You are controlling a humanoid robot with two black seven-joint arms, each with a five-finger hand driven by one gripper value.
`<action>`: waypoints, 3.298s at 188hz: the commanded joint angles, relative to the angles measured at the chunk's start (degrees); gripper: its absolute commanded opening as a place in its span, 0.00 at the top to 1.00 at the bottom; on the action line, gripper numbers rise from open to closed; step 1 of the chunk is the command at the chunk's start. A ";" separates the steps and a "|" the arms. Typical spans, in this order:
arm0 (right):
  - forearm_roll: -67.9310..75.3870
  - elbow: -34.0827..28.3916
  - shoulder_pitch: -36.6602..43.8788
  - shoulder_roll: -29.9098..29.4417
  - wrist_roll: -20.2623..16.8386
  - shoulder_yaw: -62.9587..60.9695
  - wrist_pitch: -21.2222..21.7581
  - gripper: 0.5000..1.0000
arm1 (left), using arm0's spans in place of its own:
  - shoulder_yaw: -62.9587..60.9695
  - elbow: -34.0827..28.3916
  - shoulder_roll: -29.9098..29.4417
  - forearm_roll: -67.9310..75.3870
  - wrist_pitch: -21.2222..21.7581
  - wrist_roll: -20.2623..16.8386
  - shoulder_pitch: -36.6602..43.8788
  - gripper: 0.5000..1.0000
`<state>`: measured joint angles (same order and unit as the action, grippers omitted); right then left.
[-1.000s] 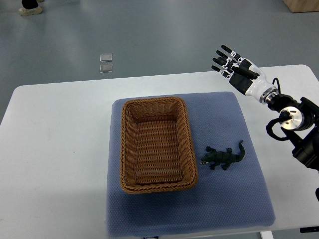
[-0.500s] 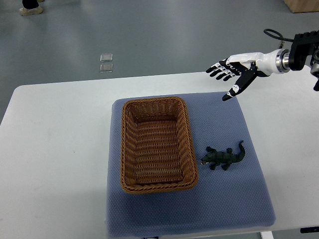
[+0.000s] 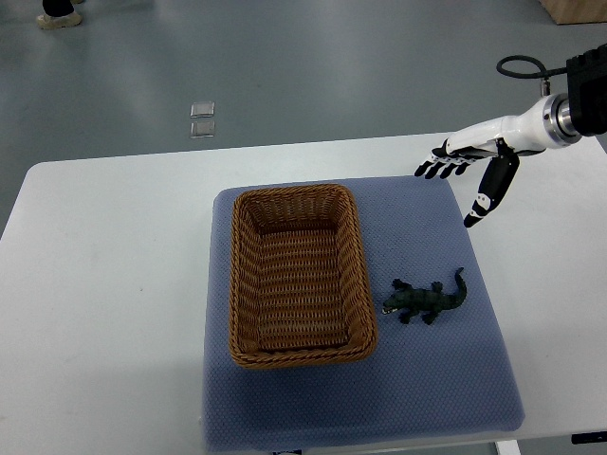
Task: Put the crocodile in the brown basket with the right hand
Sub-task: 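Move the right hand over the dark green toy crocodile, fingers open, then lower the right hand onto the crocodile and close fingers around it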
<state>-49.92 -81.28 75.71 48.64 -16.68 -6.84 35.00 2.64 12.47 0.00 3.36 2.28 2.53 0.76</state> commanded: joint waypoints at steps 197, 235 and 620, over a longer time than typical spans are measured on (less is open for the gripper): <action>-1.14 -3.01 -21.92 -4.08 3.50 -7.66 -6.79 0.17 | 0.09 -0.52 0.00 -0.02 0.09 0.20 -0.05 0.00; -4.04 -2.83 -24.30 -4.43 4.20 -7.66 -9.42 0.19 | 0.09 -0.52 0.00 -0.02 0.09 0.20 -0.05 0.00; -20.74 0.42 -36.43 -6.36 20.28 -7.66 -27.00 1.00 | 0.09 -0.52 0.00 -0.11 0.09 0.20 0.21 0.00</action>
<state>-70.16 -81.00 39.23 42.25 3.28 -14.51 8.56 2.72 11.95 0.00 3.32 2.37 2.73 0.96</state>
